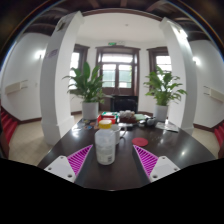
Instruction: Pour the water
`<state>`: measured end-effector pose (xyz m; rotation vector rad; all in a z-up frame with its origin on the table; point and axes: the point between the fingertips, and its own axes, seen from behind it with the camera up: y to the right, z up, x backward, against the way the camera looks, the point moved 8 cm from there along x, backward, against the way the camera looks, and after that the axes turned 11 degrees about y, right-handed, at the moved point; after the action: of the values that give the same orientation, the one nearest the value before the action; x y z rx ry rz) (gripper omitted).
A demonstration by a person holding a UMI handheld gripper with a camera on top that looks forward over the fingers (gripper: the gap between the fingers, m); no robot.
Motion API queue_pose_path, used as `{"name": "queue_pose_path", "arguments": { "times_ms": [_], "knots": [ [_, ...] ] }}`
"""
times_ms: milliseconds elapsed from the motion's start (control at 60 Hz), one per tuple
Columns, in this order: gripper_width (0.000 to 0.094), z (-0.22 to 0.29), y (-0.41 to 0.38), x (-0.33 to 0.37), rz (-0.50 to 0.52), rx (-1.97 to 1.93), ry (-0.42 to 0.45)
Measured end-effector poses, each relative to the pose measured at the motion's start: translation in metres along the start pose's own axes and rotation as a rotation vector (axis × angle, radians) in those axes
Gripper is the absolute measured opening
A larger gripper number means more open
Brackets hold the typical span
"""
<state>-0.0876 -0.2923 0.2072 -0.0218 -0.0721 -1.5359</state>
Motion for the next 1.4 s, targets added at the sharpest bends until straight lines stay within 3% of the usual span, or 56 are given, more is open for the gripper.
{"name": "queue_pose_path", "arguments": {
  "times_ms": [117, 533, 583, 633, 667, 683, 783, 917, 933, 1133, 1283, 1400],
  "knots": [
    [0.0793, -0.003, 0.004, -0.009, 0.043, 0.039, -0.043],
    [0.0787, 0.0, 0.057, -0.109, 0.057, 0.002, -0.038],
    [0.076, 0.0, 0.059, -0.119, 0.056, -0.007, -0.034],
    [0.0572, 0.002, 0.062, -0.127, 0.039, -0.002, -0.025],
    [0.0582, 0.007, 0.063, -0.128, 0.044, -0.012, -0.012],
    [0.0529, 0.008, 0.064, -0.13, 0.049, -0.015, -0.007],
    [0.0465, 0.013, 0.065, -0.131, 0.063, -0.02, -0.006],
    [0.0461, 0.004, 0.061, -0.129, 0.055, -0.009, -0.008],
    [0.0462, 0.025, 0.074, -0.147, 0.056, -0.007, -0.014],
    [0.0462, 0.072, 0.014, -0.17, 0.079, -0.228, 0.003],
    [0.0462, 0.121, -0.03, -0.236, 0.077, -0.61, -0.036],
    [0.0462, 0.173, -0.037, -0.289, 0.031, -1.01, -0.005]
  ]
}}
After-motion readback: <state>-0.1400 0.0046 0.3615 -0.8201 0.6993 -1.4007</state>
